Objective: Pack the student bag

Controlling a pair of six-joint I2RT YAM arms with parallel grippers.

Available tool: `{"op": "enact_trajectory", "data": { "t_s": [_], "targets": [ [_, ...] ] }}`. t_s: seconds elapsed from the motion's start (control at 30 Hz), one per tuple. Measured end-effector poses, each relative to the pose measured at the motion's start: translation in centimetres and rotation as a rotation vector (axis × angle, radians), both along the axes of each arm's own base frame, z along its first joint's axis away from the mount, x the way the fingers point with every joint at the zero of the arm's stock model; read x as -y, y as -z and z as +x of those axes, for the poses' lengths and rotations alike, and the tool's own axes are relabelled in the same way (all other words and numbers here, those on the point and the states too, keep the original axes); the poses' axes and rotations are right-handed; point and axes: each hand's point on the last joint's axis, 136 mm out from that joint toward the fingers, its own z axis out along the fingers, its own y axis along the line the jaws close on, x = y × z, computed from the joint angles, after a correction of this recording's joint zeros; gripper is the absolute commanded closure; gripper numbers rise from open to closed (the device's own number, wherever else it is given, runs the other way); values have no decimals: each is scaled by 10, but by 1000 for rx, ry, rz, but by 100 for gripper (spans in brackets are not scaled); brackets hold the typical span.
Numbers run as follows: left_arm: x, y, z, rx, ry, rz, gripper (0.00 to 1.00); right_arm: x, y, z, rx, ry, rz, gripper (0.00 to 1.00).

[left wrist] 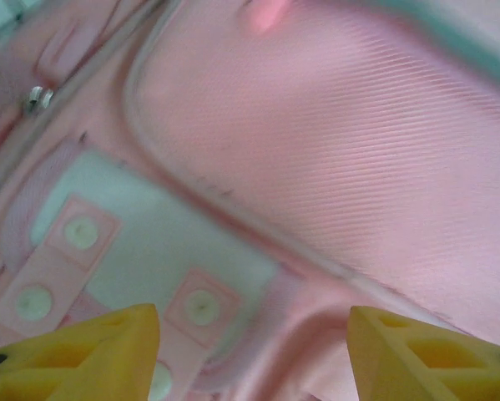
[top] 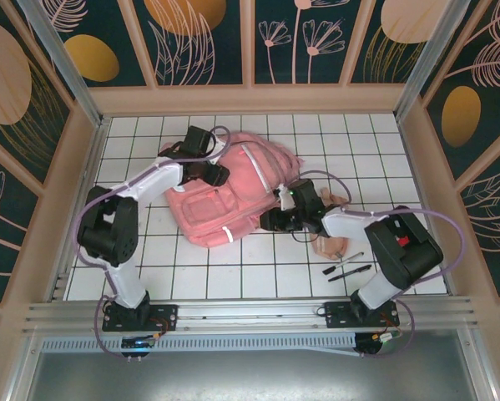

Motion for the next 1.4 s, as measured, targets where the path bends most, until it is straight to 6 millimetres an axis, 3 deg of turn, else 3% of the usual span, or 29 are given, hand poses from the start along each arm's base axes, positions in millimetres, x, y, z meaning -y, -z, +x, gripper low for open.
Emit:
{"op": "enact_trajectory", "data": {
  "t_s": [0.07,0.17,0.23,0.3,0.43,0.6,0.67,0.7,0.73,0.8,0.83,1.13,1.4],
  "targets": [
    [15,-24,-31,76,150,-26,31,8,-12,-1,70,-11,15,56],
    [47,-44,-104,182,414,-39,29,26,-17,-3,138,-15,12,49],
    [64,-37,-147,200,570,-52,29,37,-14,-6,158,-16,0,47],
    [60,-12,-161,162,611,-19,30,45,-10,-11,174,-18,-11,46],
    [49,39,-174,60,630,73,26,55,-6,-19,231,-30,-27,42],
    [66,72,-183,34,657,145,27,57,-11,-19,333,-40,-8,40],
    [71,81,-181,53,647,181,45,56,-10,-19,367,-51,-3,40],
    [73,84,-178,66,638,199,64,55,-9,-19,385,-61,-1,40],
    [74,88,-173,82,621,217,77,54,-6,-20,402,-74,1,40],
    [73,88,-164,122,597,246,96,51,0,-24,430,-107,2,40],
    [72,86,-161,144,594,255,100,49,4,-27,445,-131,1,41],
    [53,46,-171,303,638,235,100,17,7,-46,726,-399,-12,41],
    [52,44,-186,289,684,176,100,-14,10,-43,936,-502,-73,47]
  ]
}}
